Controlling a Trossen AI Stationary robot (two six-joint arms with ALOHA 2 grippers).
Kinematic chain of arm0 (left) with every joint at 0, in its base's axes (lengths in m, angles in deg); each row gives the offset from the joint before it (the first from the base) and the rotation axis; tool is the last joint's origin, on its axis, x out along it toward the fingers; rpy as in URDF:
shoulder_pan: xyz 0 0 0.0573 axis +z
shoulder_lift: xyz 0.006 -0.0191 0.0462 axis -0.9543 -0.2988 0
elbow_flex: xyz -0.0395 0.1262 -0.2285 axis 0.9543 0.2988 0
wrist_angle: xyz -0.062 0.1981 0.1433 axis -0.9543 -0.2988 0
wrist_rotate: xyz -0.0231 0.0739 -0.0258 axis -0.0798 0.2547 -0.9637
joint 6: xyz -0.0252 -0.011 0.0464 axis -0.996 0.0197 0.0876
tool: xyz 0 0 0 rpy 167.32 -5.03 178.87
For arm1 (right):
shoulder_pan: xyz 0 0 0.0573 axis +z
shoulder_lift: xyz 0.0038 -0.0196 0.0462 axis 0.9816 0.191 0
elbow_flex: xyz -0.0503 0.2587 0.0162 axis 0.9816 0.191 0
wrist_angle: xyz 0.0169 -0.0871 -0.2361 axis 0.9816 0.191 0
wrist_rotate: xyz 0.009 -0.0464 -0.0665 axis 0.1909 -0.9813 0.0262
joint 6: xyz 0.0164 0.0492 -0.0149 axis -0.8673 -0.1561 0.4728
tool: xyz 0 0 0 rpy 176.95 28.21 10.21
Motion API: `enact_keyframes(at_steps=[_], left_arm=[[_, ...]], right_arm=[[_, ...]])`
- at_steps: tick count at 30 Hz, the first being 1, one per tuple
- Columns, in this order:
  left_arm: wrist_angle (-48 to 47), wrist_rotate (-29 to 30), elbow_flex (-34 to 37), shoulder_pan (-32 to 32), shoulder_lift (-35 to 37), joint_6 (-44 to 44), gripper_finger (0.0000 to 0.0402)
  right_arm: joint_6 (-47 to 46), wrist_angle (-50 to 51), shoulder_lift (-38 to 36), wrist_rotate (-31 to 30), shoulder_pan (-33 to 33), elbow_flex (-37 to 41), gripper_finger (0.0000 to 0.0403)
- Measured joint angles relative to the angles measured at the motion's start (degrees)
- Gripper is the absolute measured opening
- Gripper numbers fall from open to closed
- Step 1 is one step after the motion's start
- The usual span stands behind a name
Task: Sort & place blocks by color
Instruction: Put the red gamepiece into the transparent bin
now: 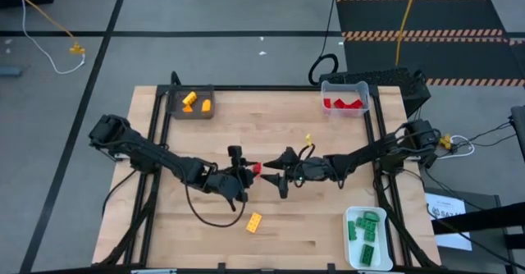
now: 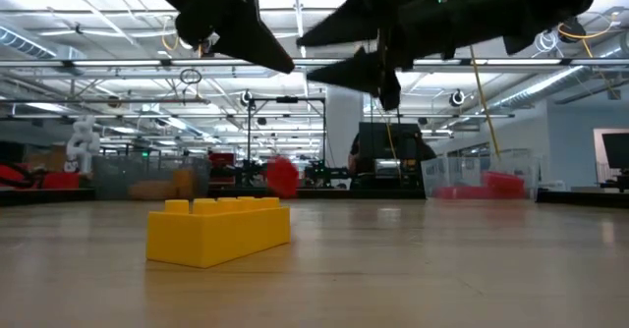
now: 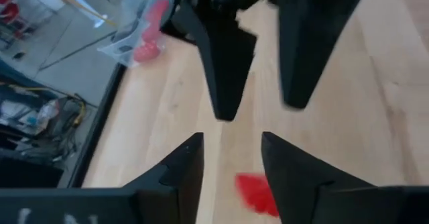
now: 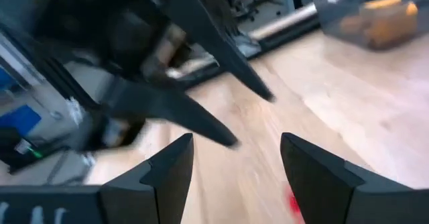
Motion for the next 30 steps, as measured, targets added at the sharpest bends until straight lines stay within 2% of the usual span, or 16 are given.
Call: enact_keyframes(at_steps=[6, 9, 14, 16, 19, 21, 23, 26, 30], left_arm=[[-2.61, -0.50, -0.02, 0.00, 0.00, 0.49, 0.0112], [-7.67, -0.53, -0.02, 0.36, 0.00, -0.96, 0.0090], [-21.52, -0.62, -0.02, 3.96, 0.00, -13.27, 0.0078], [-24.37, -2.85, -0.02, 5.90, 0.00, -17.51, 0.0089], [-24.85, -14.46, -0.02, 9.96, 0.02, -17.96, 0.0122], [-24.05, -20.10, -0.02, 12.74, 0.02, -17.53, 0.0150], [-23.82, -21.55, -0.02, 15.05, 0.02, -15.20, 0.0181], [-21.76, -21.66, -0.02, 18.18, 0.02, -13.54, 0.0225], [-16.60, -22.82, -0.02, 22.67, 0.02, -17.63, 0.0272]], right_arm=[[0.45, 0.18, 1.80, 0.08, 0.19, 0.00, 0.0215], [1.09, 0.26, 1.80, 0.07, 0.17, 0.00, 0.0215], [1.65, 0.02, 1.80, 1.62, 0.17, 0.00, 0.0215], [2.33, -0.08, 1.25, 3.10, 0.17, 0.00, 0.0215], [4.49, -0.31, -0.09, 4.48, 0.15, 0.00, 0.0215], [5.96, -0.04, -1.18, 4.59, 0.17, 0.00, 0.0215], [7.22, 0.10, -2.69, 4.89, 0.17, 0.00, 0.0215], [9.62, 2.64, -5.91, 8.37, 0.37, 0.00, 0.0215], [12.64, 9.09, -11.64, 10.56, 0.85, 0.00, 0.0215]])
